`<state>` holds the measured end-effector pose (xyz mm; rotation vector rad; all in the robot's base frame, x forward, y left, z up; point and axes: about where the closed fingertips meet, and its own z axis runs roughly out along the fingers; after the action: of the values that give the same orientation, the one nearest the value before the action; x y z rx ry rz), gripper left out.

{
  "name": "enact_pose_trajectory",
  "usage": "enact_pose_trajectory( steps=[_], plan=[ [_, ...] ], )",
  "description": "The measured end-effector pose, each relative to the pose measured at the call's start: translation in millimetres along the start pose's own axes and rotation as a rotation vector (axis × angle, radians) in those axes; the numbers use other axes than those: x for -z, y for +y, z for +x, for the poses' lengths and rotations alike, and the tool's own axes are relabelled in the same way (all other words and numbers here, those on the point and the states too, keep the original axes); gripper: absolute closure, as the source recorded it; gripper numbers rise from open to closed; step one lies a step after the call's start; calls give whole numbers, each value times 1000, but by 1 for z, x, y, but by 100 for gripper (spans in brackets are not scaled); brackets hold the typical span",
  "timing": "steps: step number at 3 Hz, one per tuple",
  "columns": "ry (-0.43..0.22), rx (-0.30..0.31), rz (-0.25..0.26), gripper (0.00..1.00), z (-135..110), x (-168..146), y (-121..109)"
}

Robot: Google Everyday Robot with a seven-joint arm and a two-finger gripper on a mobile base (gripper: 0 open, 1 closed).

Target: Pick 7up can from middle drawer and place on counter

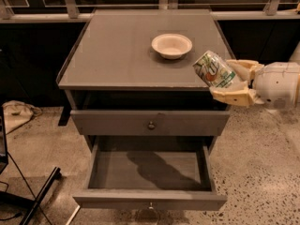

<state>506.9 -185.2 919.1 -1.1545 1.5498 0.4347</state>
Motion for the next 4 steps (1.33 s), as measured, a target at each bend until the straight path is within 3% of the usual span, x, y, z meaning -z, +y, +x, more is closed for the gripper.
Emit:
enact_pose_trajectory(
  steps=[2,3,4],
  plan=[
    [-12,-6,18,100,3,-2,-10],
    [8,-8,12,100,12,-12,-43],
    [30,-8,2,100,17,-44,-95]
  ],
)
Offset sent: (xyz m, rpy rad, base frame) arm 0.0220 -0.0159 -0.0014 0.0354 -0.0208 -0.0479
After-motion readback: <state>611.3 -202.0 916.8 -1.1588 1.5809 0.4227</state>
